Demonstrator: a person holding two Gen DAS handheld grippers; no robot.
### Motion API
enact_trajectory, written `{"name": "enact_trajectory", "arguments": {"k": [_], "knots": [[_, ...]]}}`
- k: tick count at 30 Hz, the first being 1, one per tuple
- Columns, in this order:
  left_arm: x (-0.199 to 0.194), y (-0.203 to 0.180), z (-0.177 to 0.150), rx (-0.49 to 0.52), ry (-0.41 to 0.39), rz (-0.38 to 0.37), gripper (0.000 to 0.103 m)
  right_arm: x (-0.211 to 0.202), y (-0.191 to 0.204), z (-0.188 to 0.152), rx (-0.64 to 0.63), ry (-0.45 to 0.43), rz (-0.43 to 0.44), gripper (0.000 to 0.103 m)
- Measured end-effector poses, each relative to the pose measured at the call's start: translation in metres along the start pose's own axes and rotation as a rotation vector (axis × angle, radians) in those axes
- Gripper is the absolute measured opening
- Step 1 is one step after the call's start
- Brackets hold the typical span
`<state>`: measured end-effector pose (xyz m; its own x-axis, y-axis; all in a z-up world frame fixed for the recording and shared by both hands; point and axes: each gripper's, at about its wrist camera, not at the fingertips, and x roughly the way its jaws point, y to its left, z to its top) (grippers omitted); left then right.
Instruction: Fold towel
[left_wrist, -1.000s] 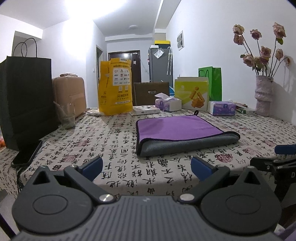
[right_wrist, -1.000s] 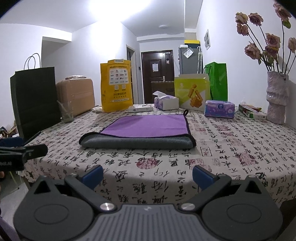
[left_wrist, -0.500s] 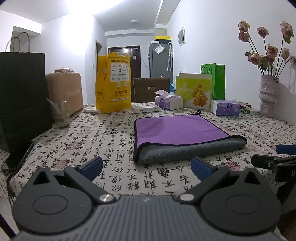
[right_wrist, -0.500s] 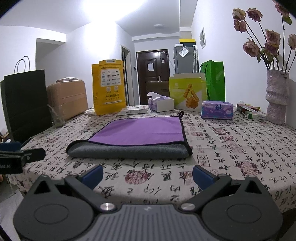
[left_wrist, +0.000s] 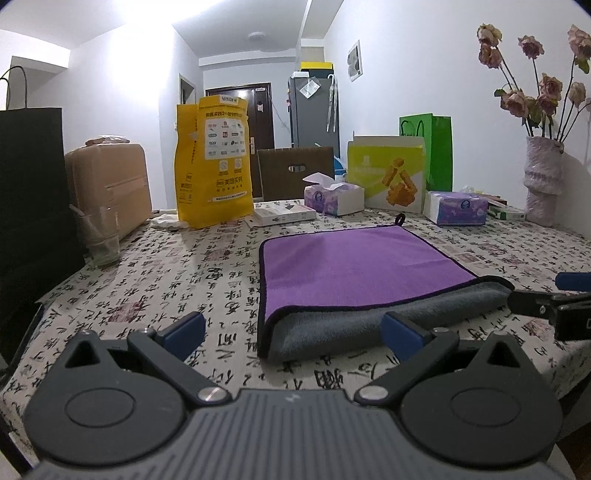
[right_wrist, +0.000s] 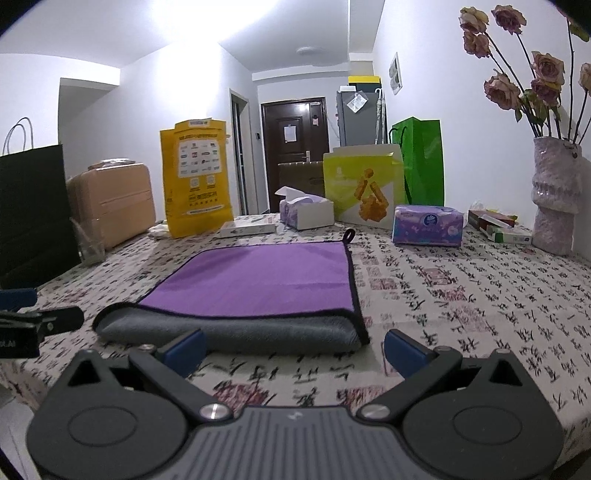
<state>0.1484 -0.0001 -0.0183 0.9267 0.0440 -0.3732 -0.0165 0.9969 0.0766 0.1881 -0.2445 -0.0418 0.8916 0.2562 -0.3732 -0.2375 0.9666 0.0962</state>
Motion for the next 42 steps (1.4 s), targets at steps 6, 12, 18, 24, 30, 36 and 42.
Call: {"name": "enact_trajectory", "arguments": {"k": [6,12,18,24,30,36,42], "knots": [[0.022,0.001,0.005,0.010,0.020,0.015,0.103,0.019,-0.011,0.008,0.003,0.003,-0.016,0.103],[0.046,0.005,0.012,0.013,0.032,-0.008,0.101,0.040,-0.021,0.016,-0.021,0.017,-0.030,0.101],[0.071,0.013,0.014,-0.056,0.102,-0.079,0.071,0.065,-0.033,0.025,-0.025,0.071,0.014,0.083],[0.088,0.022,0.011,-0.108,0.179,-0.114,0.052,0.095,-0.037,0.028,-0.071,0.172,0.062,0.060],[0.092,0.028,0.008,-0.120,0.217,-0.088,0.008,0.101,-0.033,0.026,-0.129,0.212,0.093,0.011],[0.092,0.030,0.016,-0.101,0.197,-0.077,0.006,0.101,-0.033,0.030,-0.155,0.206,0.085,0.005],[0.096,0.035,0.033,-0.104,0.144,-0.076,0.006,0.103,-0.035,0.046,-0.174,0.162,0.079,0.005]]}}
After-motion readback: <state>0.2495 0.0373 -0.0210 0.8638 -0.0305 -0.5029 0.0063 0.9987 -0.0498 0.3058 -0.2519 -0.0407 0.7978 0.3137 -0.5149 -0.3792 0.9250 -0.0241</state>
